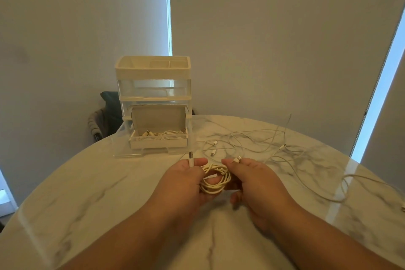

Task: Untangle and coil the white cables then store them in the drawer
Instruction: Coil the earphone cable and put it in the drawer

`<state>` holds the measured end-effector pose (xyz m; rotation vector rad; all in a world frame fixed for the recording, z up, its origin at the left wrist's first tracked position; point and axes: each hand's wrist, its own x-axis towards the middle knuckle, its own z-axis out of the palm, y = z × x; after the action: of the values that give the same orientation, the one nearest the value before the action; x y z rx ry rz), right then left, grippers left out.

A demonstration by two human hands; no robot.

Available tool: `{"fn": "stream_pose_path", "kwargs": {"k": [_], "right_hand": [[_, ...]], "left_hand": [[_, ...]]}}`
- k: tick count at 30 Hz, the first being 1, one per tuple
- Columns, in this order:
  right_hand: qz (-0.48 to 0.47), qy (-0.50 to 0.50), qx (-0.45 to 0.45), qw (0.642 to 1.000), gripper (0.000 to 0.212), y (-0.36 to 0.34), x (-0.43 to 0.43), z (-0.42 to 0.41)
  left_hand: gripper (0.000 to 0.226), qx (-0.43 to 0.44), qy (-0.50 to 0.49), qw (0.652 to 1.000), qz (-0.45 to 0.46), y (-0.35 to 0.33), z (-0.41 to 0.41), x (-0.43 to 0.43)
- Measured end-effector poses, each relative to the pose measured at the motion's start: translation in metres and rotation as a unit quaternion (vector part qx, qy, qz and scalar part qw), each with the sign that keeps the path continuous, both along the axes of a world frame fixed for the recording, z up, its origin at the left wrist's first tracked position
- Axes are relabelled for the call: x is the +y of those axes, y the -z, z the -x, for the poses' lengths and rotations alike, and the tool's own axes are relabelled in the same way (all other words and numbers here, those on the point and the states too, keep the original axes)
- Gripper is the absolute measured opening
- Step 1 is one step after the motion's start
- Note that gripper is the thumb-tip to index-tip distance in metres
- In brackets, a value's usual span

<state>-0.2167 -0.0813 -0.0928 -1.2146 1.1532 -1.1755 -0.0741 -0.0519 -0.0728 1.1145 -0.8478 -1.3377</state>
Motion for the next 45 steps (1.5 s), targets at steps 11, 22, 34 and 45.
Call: {"fn": "stream_pose_path", "kwargs": {"k": [11,22,34,45], "right_hand": [[0.039,0.000,0.005,0.999,0.013,0.002,0.001,-0.003],[0.047,-0.001,0.041,0.998,0.016,-0.002,0.002,0.002],[0.043,-0.035,0.005,0.998,0.013,-0.002,0.005,-0.004],[0.058,-0.008,0.002,0.998,0.015,-0.011,-0.004,-0.027]], "left_hand": [[0.023,0.012,0.071,0.997,0.012,0.006,-0.002,0.000],[0.032,0.020,0.035,0.999,0.004,-0.002,-0.012,-0.004],[0.012,-0.049,-0.025,0.998,0.001,0.006,-0.022,-0.015],[0.011,-0.056,-0.047,0.997,-0.005,0.005,-0.039,-0.022]]}}
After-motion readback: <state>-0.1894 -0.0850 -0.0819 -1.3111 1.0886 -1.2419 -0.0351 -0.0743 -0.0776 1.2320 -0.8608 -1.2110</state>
